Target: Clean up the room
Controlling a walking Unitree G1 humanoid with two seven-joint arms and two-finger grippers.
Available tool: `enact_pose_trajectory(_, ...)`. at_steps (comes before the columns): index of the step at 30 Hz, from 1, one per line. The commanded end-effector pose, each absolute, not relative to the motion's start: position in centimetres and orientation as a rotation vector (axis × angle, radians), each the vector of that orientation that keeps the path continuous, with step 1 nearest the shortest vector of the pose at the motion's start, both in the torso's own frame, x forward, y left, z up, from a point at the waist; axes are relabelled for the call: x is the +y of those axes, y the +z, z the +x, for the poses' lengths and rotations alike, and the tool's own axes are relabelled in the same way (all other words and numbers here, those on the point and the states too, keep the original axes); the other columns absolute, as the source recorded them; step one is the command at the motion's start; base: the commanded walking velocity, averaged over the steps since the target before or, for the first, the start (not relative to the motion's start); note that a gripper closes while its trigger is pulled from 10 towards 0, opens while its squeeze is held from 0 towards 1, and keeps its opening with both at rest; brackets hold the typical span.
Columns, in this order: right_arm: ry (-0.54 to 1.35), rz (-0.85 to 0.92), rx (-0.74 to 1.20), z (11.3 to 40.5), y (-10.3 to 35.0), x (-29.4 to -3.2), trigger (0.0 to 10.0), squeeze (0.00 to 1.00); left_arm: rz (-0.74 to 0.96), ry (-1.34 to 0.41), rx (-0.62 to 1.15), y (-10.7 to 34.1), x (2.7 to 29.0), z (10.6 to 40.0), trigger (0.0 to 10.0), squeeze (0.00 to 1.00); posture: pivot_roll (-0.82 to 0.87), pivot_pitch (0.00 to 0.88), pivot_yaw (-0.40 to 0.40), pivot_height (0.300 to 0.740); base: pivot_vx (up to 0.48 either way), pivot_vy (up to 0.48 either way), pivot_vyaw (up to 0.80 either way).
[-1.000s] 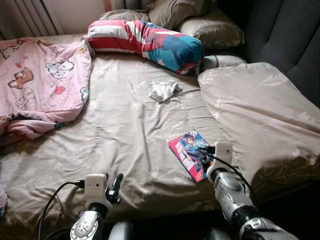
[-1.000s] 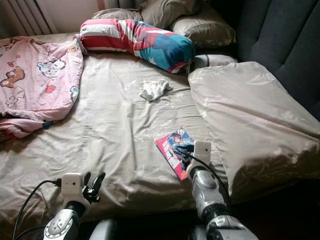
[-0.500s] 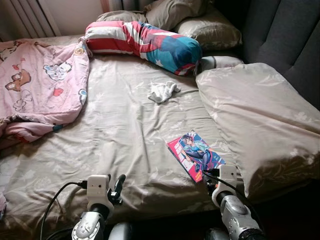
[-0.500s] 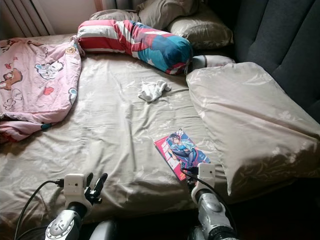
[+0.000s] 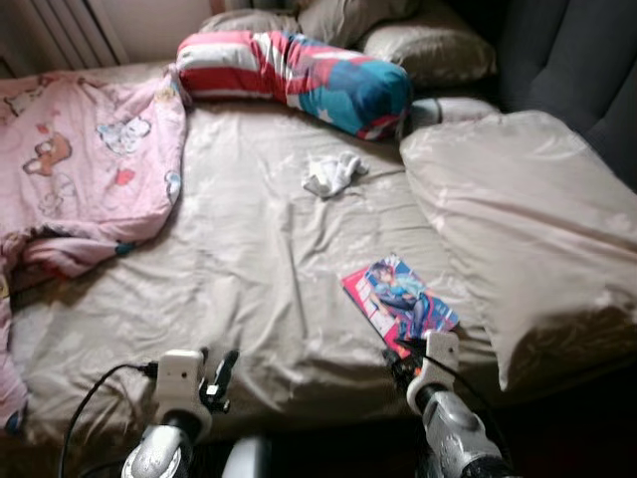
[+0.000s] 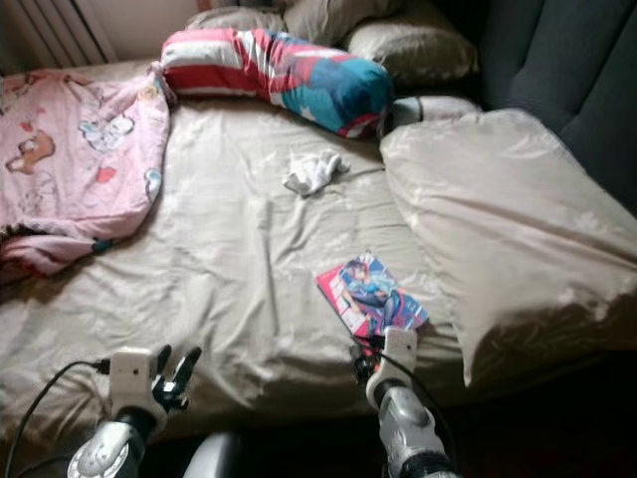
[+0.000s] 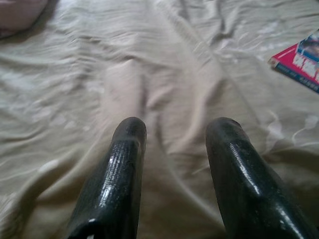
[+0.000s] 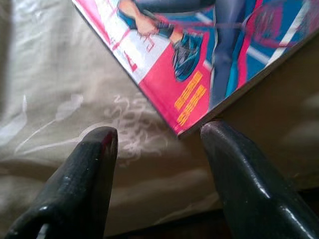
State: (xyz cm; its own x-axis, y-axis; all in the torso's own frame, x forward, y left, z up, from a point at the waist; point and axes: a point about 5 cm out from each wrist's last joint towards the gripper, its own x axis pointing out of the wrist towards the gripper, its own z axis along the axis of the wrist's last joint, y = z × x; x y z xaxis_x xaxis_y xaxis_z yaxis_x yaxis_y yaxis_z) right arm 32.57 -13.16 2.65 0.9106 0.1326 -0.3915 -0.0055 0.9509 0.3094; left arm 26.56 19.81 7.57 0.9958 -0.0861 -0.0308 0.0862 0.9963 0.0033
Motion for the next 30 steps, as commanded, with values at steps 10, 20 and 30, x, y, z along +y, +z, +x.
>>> enact_pose_trajectory(10, 0.084, 0.400, 0.440, 32.4, 2.4, -11.8, 10.0, 0.00, 0.075, -0.078, 0.008, 9.6, 20.9, 25.3, 10.0, 0.00, 0.18, 0.375, 0.101, 0.617, 0.000, 0.000, 0.00)
enact_pose_trajectory(20, 0.102, 0.448, 0.404, 32.7, 2.9, -11.4, 10.0, 0.00, 0.092, -0.061, 0.022, 10.0, 21.4, 24.4, 10.0, 0.00, 0.19, 0.394, 0.105, 0.617, 0.000, 0.000, 0.00)
enact_pose_trajectory(30, 0.188, 0.508, 0.302, 33.8, 4.8, -10.5, 10.0, 0.00, 0.094, -0.058, 0.032, 10.2, 21.1, 24.5, 10.0, 0.00, 0.19, 0.388, 0.104, 0.617, 0.000, 0.000, 0.00)
